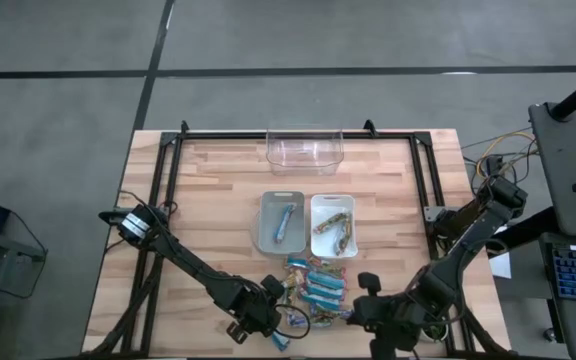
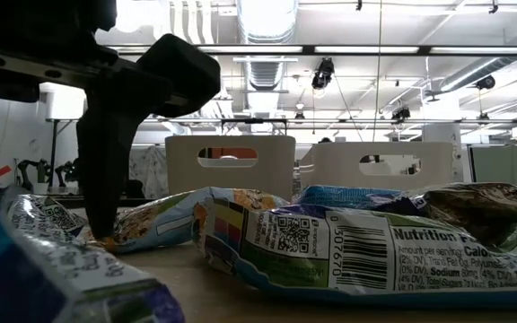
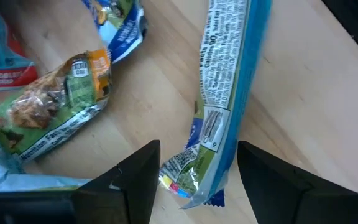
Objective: Pick and place Granola Bars by type
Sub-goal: Put the blue granola bar into the transparent bin
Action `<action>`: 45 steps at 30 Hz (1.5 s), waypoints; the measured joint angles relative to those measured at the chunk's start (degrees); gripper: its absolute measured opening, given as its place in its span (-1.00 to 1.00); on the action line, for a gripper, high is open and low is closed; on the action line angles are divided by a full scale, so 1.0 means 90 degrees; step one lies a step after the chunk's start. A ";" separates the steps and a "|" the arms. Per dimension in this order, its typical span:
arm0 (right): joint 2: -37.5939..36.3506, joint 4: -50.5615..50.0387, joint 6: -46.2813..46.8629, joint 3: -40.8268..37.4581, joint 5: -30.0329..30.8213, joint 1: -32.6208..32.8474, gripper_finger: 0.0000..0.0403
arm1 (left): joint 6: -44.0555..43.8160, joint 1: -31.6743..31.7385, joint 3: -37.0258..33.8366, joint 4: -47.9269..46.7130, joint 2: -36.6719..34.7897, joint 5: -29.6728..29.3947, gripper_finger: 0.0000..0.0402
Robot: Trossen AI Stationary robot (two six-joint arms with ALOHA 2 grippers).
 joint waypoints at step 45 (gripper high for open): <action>0.0005 0.0000 -0.0001 0.0000 -0.0003 -0.0017 -0.96 | 0.0027 0.0019 0.0019 -0.0036 0.0138 0.0725 -0.52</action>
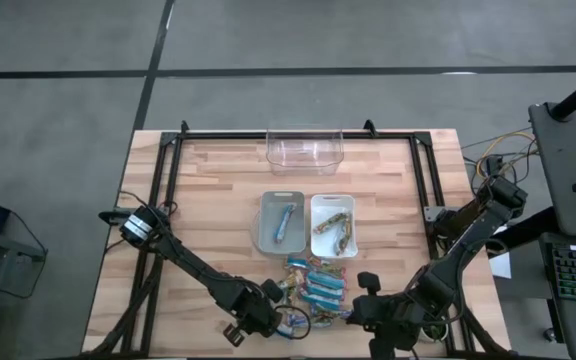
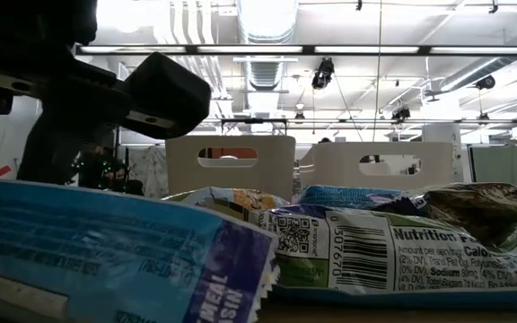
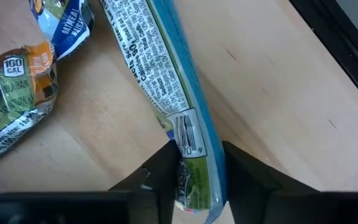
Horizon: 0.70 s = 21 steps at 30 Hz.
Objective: Pick and place Granola Bars by type
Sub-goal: Put the blue granola bar into the transparent bin
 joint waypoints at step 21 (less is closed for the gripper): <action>0.0000 -0.0002 -0.0002 -0.0012 0.0001 0.0002 -0.96 | -0.0329 0.0012 0.0005 -0.0002 -0.0012 -0.0001 -0.71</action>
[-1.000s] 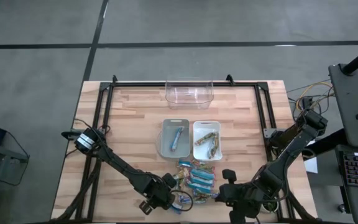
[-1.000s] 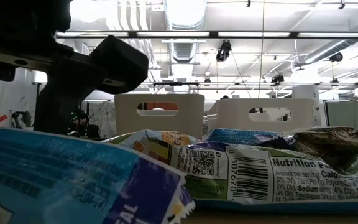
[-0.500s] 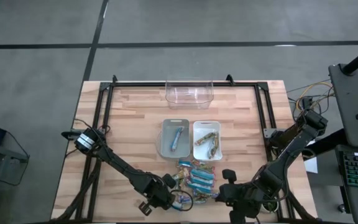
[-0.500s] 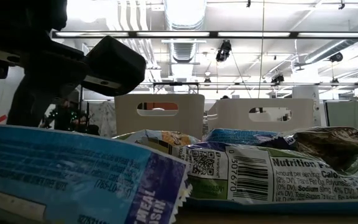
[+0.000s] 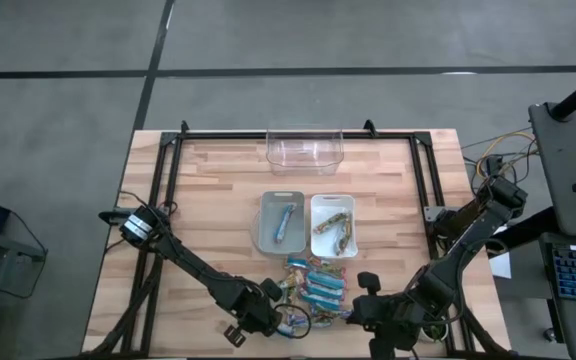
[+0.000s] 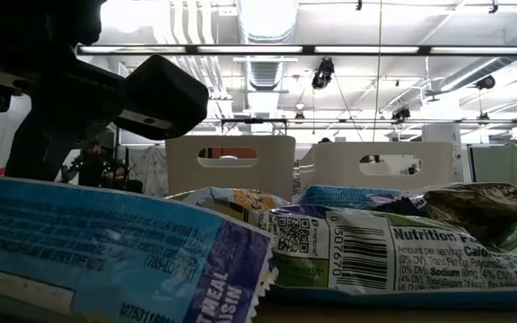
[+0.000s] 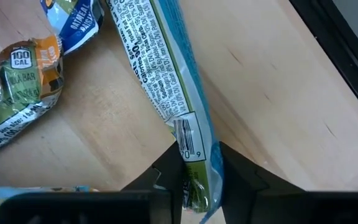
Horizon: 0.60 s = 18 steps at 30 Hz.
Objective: Pick and place Granola Bars by type
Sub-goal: Put the blue granola bar into the transparent bin
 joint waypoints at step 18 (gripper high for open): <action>0.0000 0.0002 0.0000 -0.0005 0.0002 0.0000 -0.96 | -0.0105 0.0017 0.0734 -0.0429 -0.0022 -0.0182 -0.74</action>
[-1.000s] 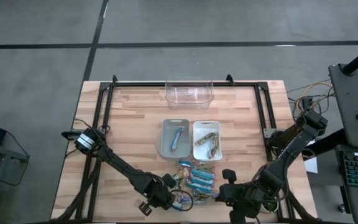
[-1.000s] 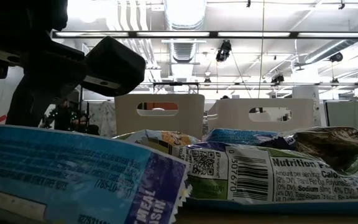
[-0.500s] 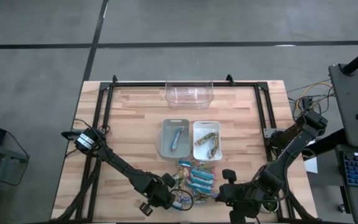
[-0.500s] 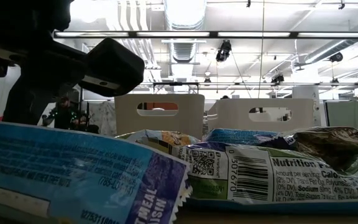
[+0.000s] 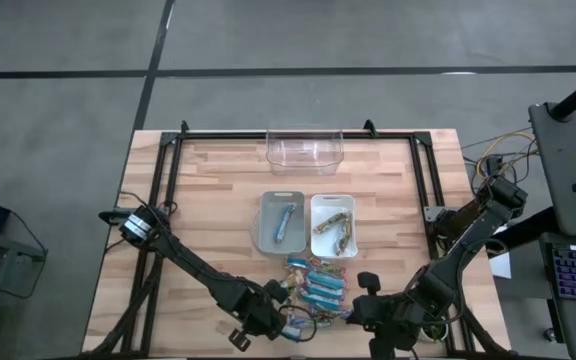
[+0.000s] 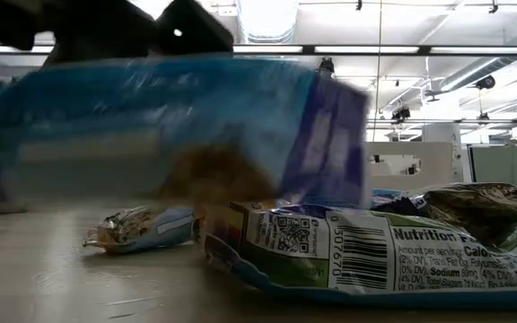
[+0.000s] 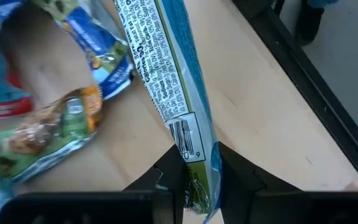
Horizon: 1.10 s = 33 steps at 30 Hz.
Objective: Pick and place Granola Bars by type
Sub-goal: Put the blue granola bar into the transparent bin
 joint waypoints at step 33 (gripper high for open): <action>0.0000 -0.0001 -0.0041 0.0000 0.0002 0.0000 -0.96 | 0.0253 0.2766 0.0859 -0.1874 -0.2138 -0.2027 -0.74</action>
